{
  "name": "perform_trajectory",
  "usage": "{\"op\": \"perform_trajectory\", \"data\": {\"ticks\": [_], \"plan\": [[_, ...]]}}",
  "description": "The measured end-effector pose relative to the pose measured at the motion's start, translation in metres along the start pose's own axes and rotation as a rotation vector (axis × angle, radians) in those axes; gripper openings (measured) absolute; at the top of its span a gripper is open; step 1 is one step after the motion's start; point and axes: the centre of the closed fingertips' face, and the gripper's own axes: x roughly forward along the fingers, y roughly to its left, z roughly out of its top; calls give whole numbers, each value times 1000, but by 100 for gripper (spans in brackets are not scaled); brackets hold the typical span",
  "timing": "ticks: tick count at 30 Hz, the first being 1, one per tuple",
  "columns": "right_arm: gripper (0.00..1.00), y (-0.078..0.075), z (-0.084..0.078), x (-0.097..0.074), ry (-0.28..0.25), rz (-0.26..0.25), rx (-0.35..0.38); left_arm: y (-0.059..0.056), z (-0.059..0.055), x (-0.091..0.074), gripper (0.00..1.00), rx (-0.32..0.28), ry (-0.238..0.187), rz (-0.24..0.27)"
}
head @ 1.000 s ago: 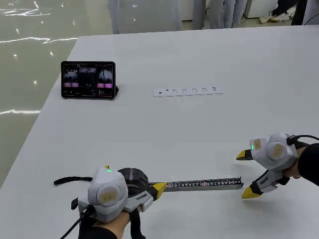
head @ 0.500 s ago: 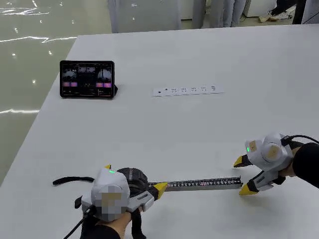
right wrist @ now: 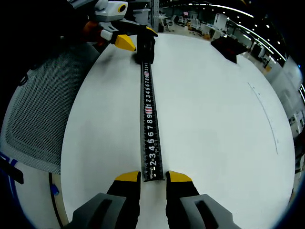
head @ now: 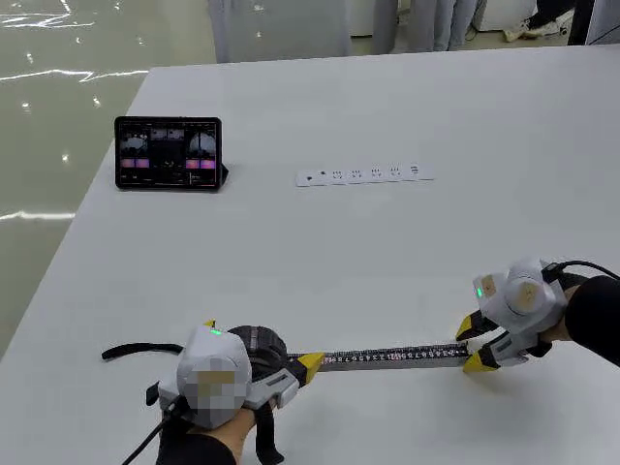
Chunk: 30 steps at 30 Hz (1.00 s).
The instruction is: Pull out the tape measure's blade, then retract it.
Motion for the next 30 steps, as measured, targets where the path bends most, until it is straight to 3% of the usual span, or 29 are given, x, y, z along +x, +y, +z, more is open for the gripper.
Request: {"op": "perform_trajectory", "data": {"ticks": [9, 14, 19, 27, 30], "plan": [[12, -1, -2, 1, 9, -6, -19, 6, 3, 2, 99, -10, -20, 12], [11, -1, -1, 2, 63, -3, -49, 6, 5, 1, 99, 2, -47, 23], [11, -1, 0, 2, 93, 3, -29, 4, 2, 1, 89, -7, -35, 25], [10, -3, -1, 2, 89, 6, 39, 26, -15, 2, 76, -93, 30, 121], [10, -3, 0, 2, 86, 2, 84, 27, -14, 2, 72, -102, 24, 130]]}}
